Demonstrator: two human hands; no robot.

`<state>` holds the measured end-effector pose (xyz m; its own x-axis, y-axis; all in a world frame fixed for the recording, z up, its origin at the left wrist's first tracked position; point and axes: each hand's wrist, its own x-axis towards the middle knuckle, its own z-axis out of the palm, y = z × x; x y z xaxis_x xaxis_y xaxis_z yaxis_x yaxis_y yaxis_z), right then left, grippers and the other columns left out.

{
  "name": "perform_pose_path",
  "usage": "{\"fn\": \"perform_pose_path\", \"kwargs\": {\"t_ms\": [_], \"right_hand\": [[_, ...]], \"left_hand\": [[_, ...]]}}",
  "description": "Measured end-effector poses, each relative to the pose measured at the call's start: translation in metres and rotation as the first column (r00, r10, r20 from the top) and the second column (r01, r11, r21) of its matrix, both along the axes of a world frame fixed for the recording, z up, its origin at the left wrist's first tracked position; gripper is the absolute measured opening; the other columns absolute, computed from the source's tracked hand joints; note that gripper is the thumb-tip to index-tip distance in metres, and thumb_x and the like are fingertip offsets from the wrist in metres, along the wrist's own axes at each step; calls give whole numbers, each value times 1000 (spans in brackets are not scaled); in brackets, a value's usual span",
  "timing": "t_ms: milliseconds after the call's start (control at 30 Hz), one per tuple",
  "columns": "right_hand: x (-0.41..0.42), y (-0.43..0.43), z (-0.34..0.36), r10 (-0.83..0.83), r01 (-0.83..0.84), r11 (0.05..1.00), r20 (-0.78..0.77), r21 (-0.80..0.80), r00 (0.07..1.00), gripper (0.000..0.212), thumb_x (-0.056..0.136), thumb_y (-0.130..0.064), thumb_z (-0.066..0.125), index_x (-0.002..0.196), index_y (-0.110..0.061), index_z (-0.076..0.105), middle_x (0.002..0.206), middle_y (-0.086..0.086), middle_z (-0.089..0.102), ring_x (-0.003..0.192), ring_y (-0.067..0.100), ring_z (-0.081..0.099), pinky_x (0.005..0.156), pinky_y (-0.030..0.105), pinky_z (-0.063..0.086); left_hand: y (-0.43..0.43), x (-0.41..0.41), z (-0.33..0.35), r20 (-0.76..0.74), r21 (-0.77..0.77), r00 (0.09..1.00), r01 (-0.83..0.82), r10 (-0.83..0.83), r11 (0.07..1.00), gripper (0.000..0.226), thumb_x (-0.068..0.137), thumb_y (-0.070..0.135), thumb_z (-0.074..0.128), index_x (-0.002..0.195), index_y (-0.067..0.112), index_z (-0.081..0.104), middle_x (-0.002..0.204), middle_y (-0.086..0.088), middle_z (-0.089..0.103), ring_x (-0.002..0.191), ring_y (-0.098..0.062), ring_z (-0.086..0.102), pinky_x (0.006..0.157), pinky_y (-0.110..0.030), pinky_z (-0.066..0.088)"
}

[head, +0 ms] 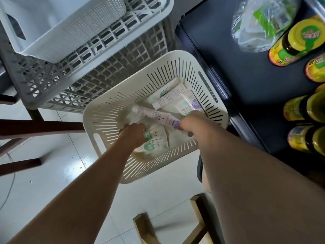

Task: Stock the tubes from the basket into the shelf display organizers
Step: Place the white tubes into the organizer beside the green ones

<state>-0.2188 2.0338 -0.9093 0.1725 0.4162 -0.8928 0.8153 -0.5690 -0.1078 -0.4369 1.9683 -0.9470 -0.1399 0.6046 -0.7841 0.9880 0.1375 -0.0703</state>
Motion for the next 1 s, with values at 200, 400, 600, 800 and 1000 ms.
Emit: {"fn": "perform_pose_path", "kwargs": {"t_ms": [200,400,600,800,1000], "right_hand": [[-1,0,6,-58,58,998,-8,32,998,42,78,-35,80,81,-8,48,79,8,67,83,27,72,73,35,58],[12,9,17,-267,276,961,-170,29,949,55,78,-33,83,117,-6,55,102,11,69,90,27,69,78,36,57],[23,9,56,-585,639,761,-544,-113,601,34,76,-20,86,105,-11,71,102,9,76,93,24,73,87,38,60],[26,14,125,-362,629,777,-807,15,467,15,85,-9,77,90,-24,77,95,1,79,97,23,75,94,41,58],[36,21,212,-181,664,711,-852,232,491,21,83,-5,76,97,-19,75,100,8,78,94,23,73,99,50,54]], "left_hand": [[-8,-1,-3,281,-16,940,-198,194,980,32,81,28,84,98,22,58,102,0,65,101,-26,64,87,-41,53],[-18,5,23,518,-53,546,-748,659,661,26,78,12,87,90,9,63,88,-11,69,81,-29,68,70,-37,57],[-11,18,91,763,-159,124,-916,635,369,23,87,11,78,108,16,71,95,-4,78,88,-25,75,70,-35,60],[30,36,178,897,-227,-37,-894,440,387,30,92,10,70,121,3,64,113,-16,73,100,-29,71,87,-44,59],[60,63,267,975,-145,-40,-864,220,481,18,94,13,68,110,8,65,108,-10,74,99,-27,71,89,-46,59]]}}
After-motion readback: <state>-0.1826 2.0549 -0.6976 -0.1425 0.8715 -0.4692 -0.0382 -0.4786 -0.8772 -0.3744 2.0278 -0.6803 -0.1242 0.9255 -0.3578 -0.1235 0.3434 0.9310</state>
